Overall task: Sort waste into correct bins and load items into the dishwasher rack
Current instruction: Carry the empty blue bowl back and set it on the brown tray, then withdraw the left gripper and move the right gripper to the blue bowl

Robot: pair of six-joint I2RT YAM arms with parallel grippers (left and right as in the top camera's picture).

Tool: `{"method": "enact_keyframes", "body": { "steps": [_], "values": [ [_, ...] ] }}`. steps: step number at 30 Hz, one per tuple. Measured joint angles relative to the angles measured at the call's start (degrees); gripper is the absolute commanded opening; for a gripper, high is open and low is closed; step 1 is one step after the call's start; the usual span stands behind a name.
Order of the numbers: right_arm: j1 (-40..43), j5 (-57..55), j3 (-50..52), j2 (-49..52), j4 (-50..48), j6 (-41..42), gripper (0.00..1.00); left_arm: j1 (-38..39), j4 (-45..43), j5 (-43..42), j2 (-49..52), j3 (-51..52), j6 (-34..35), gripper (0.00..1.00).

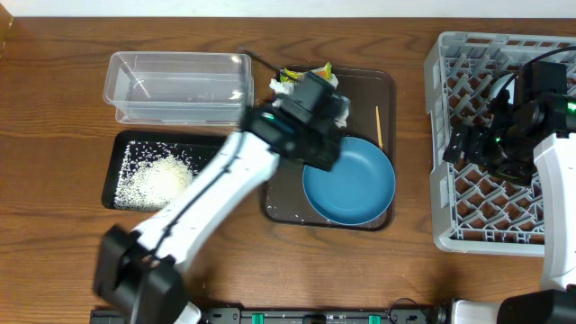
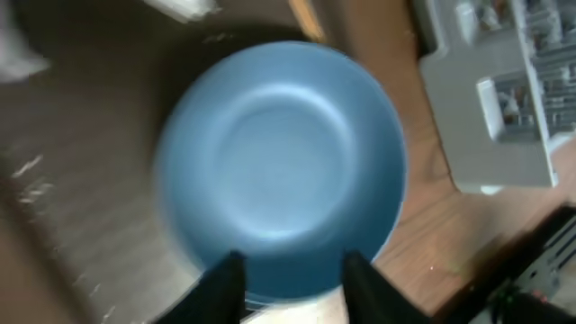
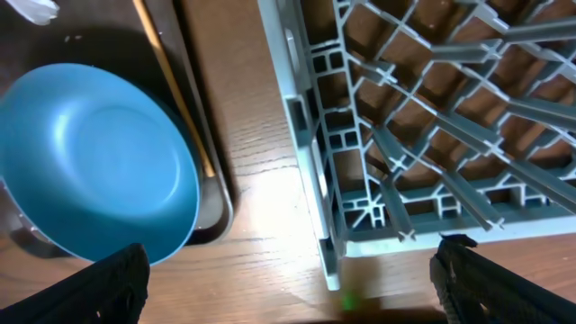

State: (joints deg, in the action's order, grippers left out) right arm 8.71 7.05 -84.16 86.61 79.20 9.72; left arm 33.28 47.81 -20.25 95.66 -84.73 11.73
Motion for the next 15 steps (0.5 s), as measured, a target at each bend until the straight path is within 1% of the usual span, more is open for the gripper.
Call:
{"method": "enact_keyframes", "body": {
  "steps": [2, 4, 8, 12, 15],
  "values": [
    [-0.5, 1.6, 0.0, 0.0, -1.0, -1.1, 0.99, -4.6, 3.2, 0.1, -3.5, 0.0, 0.1, 0.52],
    [-1.7, 3.6, 0.0, 0.0, -2.2, -2.4, 0.99, -9.9, 6.6, 0.2, -7.2, 0.0, 0.1, 0.55],
    [-6.8, 6.9, 0.0, 0.0, -4.9, -4.2, 0.99, -20.9, 12.5, 0.9, -13.2, 0.0, 0.2, 0.62],
    [-12.9, 8.0, 0.0, 0.4, -7.9, -4.4, 0.95, -30.4, 16.7, 1.0, -15.3, 0.0, 0.3, 0.63],
    [-17.3, 7.9, 0.0, 2.0, -9.0, -3.8, 0.93, -36.0, 18.8, 1.1, -15.4, 0.0, 0.3, 0.64]
  ]
}}
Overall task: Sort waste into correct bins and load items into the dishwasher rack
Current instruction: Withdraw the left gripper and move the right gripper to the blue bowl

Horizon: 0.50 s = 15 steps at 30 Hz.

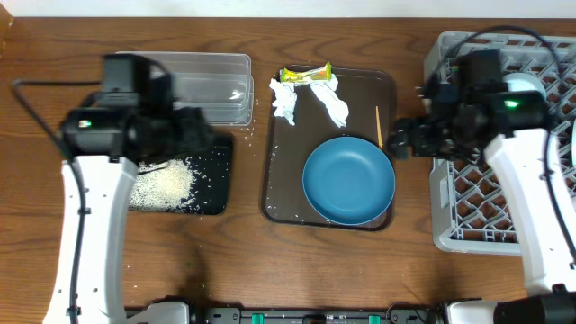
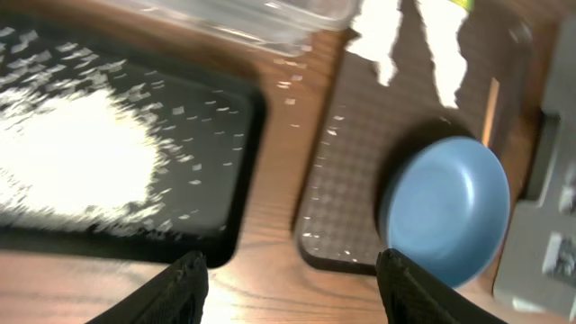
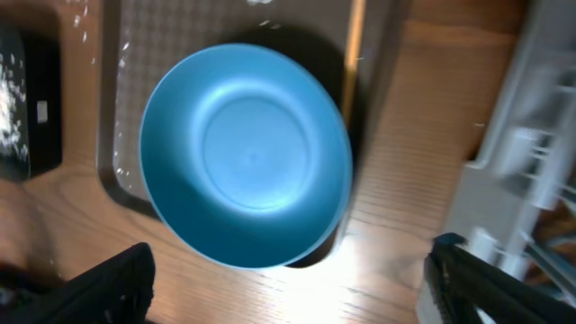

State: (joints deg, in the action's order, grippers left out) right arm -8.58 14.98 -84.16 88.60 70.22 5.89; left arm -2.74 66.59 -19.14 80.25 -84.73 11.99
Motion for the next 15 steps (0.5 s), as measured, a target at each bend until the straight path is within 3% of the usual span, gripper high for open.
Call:
{"method": "enact_keyframes", "body": {
  "steps": [7, 13, 15],
  "values": [
    [-4.7, -3.6, 0.0, 8.0, 1.2, 3.3, 0.85, -5.7, 1.4, 0.0, 0.0, 0.0, 0.0, 0.68],
    [-5.3, -6.7, 0.0, 16.7, 3.1, 6.1, 0.61, -5.9, 1.6, 0.0, 0.0, 0.0, 0.0, 0.69],
    [-5.3, -7.2, 0.0, 19.0, 3.3, 6.4, 0.59, -5.9, 1.5, 0.0, 0.0, 0.0, 0.0, 0.68]
  ]
}}
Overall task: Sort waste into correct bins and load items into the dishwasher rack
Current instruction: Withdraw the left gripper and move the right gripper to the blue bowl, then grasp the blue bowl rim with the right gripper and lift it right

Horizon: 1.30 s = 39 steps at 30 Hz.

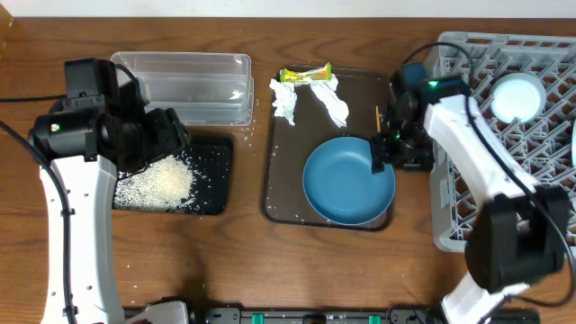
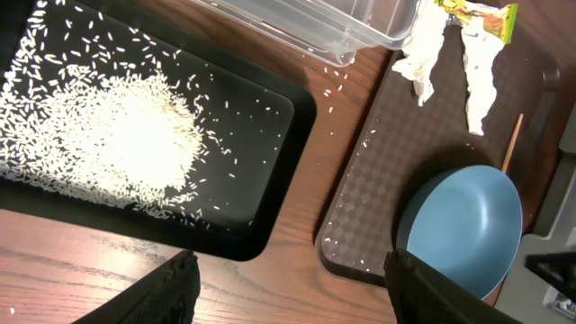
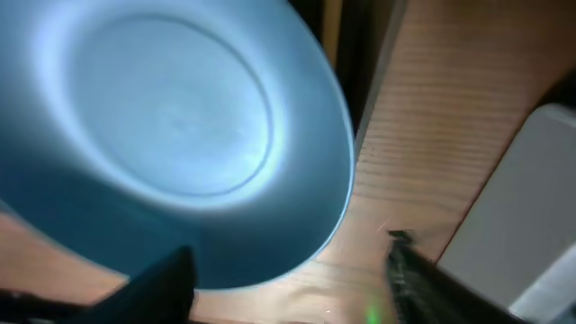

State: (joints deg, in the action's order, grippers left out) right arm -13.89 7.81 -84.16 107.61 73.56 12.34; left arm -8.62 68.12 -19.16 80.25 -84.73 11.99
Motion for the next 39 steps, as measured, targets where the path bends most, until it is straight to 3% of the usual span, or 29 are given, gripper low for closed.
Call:
{"method": "enact_keyframes", "body": {
  "steps": [8, 19, 29, 39],
  "values": [
    [0.0, -0.8, 0.0, 7.5, -0.4, 0.7, 0.52, 0.0, 0.0, 0.0, 0.0, 0.0, 0.0, 0.69],
    [0.0, -1.2, 0.0, 10.4, -1.2, 0.6, 0.01, 0.0, 0.0, 0.0, 0.0, 0.0, 0.0, 0.69],
    [0.2, -0.2, 0.0, 8.4, -2.8, 0.7, 0.01, 0.0, 0.0, 0.0, 0.0, 0.0, 0.0, 0.69],
    [2.2, -6.1, 0.2, -13.9, -11.0, 0.2, 0.01, 0.0, 0.0, 0.0, 0.0, 0.0, 0.0, 0.69]
  ]
}}
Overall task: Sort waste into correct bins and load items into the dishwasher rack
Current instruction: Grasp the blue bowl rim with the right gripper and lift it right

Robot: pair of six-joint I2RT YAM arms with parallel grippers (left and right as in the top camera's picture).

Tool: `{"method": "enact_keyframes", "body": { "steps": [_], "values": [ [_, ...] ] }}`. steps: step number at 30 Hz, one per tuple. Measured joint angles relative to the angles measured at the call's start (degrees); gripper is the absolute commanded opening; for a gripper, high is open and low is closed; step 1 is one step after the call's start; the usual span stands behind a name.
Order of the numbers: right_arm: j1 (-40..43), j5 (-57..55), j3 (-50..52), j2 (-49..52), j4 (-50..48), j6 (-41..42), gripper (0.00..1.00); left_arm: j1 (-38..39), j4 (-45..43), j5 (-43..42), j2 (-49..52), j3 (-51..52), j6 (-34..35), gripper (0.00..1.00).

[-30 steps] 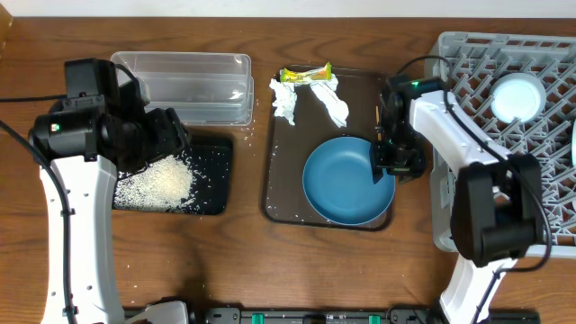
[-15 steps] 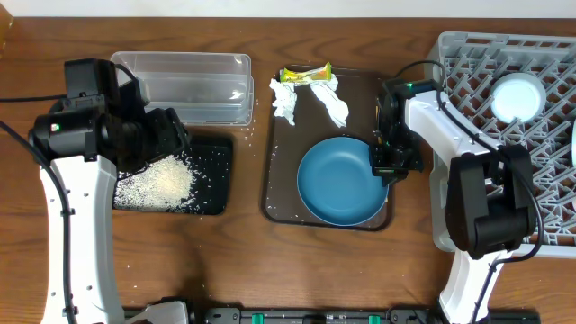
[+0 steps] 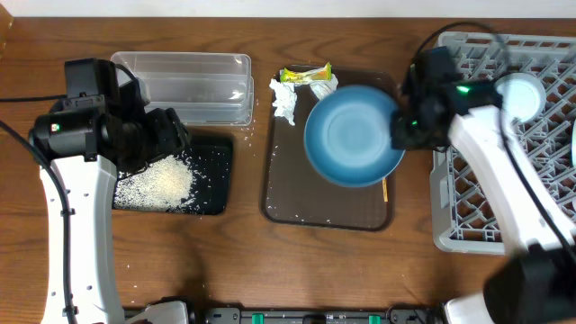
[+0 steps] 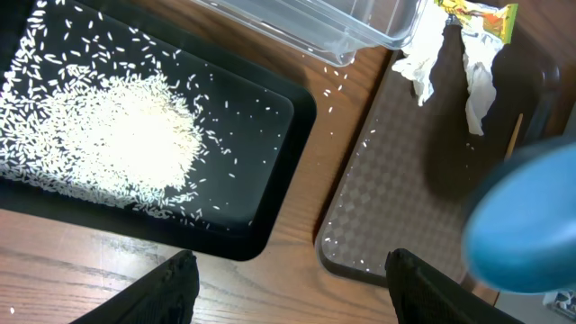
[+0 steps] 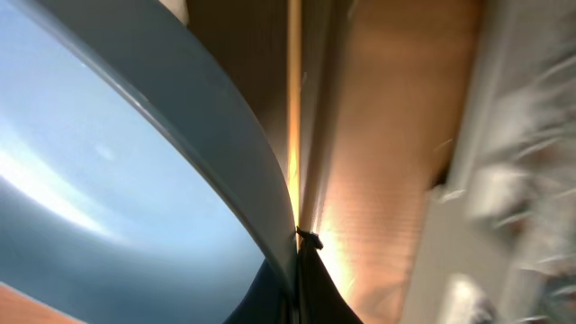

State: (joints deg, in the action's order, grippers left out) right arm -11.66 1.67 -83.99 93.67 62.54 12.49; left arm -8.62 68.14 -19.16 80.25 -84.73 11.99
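Observation:
A blue bowl [image 3: 351, 135] hangs tilted above the brown tray [image 3: 306, 202], with my right gripper [image 3: 400, 130] shut on its right rim. In the right wrist view the bowl's rim [image 5: 243, 171] runs down into the pinched fingertips of that gripper [image 5: 295, 270]. The bowl [image 4: 526, 225] shows blurred at the right of the left wrist view. My left gripper [image 4: 292, 292] stands open, holding nothing, over the near right corner of the black rice tray [image 3: 216, 202]. Crumpled white napkins [image 3: 286, 99] and a yellow-green wrapper [image 3: 304, 74] lie at the tray's far end. A wooden chopstick [image 3: 384, 187] pokes out under the bowl.
A grey dishwasher rack [image 3: 438, 171] fills the right side, with a white cup [image 3: 520, 97] in its far part. A clear plastic bin [image 3: 180, 85] stands beyond the black tray, where loose rice [image 3: 157, 184] is piled.
My right gripper was at the right rim of the bowl lying on the brown tray. Now it is shut on that rim and the bowl is raised, tilted and farther back. The left arm has not moved.
First my left gripper hung over the bowl on the brown tray and my right arm was over the rack. Then the left arm was at the rice tray and the right arm near the bowl. It reached the rim, and now holds the bowl up.

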Motion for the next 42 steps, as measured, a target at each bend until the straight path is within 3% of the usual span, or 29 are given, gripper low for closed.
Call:
{"method": "enact_keyframes", "body": {
  "steps": [6, 14, 22, 32, 42],
  "values": [
    [1.0, -12.4, 0.0, -12.1, -6.4, -0.3, 0.01, 0.0, 0.0, 0.0, 0.0, 0.0, 0.0, 0.69],
    [1.0, -36.1, 0.0, -19.6, -12.4, -0.9, 0.01, 0.0, 0.0, -0.2, 0.0, 0.0, 0.0, 0.70],
    [2.6, -52.3, 0.0, -19.8, -13.9, -1.0, 0.01, 0.0, 0.0, -0.2, 0.0, 0.0, 0.0, 0.69],
    [12.3, -63.8, 0.0, -17.9, -22.5, -1.4, 0.01, 0.0, 0.0, -0.2, 0.0, 0.0, 0.0, 0.70],
    [23.6, -70.2, 0.1, -11.5, -43.9, -9.5, 0.01, 0.0, 0.2, -0.1, 0.0, 0.0, 0.0, 0.70]
  ]
}}
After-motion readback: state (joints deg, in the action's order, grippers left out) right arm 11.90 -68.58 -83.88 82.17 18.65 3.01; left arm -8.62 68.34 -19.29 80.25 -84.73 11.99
